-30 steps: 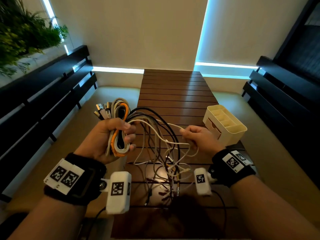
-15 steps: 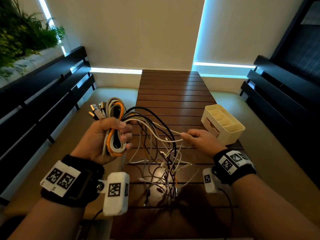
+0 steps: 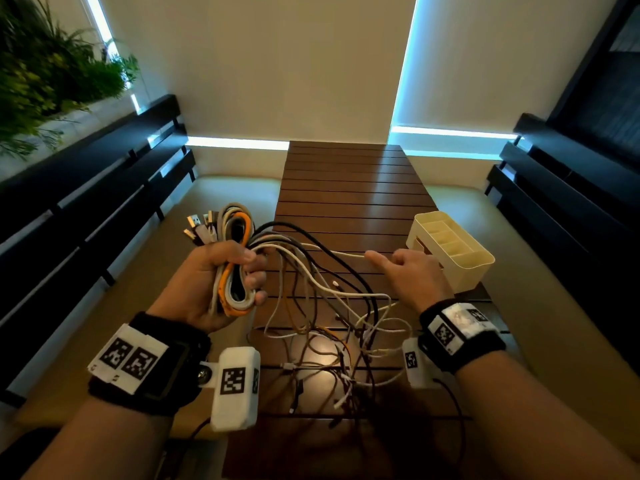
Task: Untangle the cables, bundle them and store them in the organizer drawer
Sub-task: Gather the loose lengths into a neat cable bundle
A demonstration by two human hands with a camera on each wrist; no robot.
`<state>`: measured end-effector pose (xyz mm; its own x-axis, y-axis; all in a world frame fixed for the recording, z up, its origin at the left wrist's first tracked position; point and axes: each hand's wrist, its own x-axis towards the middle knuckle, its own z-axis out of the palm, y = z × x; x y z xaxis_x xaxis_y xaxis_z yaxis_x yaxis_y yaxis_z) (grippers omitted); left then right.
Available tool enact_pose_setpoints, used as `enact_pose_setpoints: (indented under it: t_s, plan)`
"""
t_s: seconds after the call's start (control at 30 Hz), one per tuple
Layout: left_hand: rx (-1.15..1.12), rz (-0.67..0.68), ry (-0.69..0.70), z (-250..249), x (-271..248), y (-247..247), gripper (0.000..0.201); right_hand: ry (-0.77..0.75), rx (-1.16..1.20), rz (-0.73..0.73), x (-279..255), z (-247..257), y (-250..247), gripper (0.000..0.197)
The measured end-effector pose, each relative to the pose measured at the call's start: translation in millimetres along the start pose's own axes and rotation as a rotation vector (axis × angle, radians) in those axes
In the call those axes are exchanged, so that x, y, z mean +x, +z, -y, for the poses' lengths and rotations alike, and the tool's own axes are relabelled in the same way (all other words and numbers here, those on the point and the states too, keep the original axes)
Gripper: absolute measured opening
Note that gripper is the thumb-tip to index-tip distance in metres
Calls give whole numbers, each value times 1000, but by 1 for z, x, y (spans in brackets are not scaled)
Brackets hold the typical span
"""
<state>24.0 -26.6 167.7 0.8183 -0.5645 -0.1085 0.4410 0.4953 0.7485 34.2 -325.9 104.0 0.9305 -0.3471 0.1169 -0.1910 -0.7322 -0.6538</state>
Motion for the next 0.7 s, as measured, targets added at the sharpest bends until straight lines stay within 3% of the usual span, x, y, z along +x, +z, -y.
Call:
enact_pose_setpoints:
  t_s: [0.07,0.1,0.23,0.33,0.43,0.53,0.63,0.7]
  plan:
    - [-20,-5,1,3,1,-1,78,27,7,21,2,-2,1,62]
    - [-23,-6,3,4,2,-1,78,47,130,76,2,-4,1,58]
    - [-20,-7,34,1,1,-2,71,192,1231,365,-4,-9,-6,27]
    - [-25,1,49,-4,0,-3,67,105,1484,463,-6,-8,-6,21]
    - [-11,10,36,-3,1,0,68,32,1573,427,-9,-3,-6,27]
    - [-28,20,39,2,3,-2,68,-25,1510,403,-11,0,-5,31]
    - [-13,13,35,2,1,-4,56,-88,1224,403,-10,-3,-8,20]
    - [-13,-1,61,-2,-4,-6,44,-153,906,373,-7,-8,-12,22]
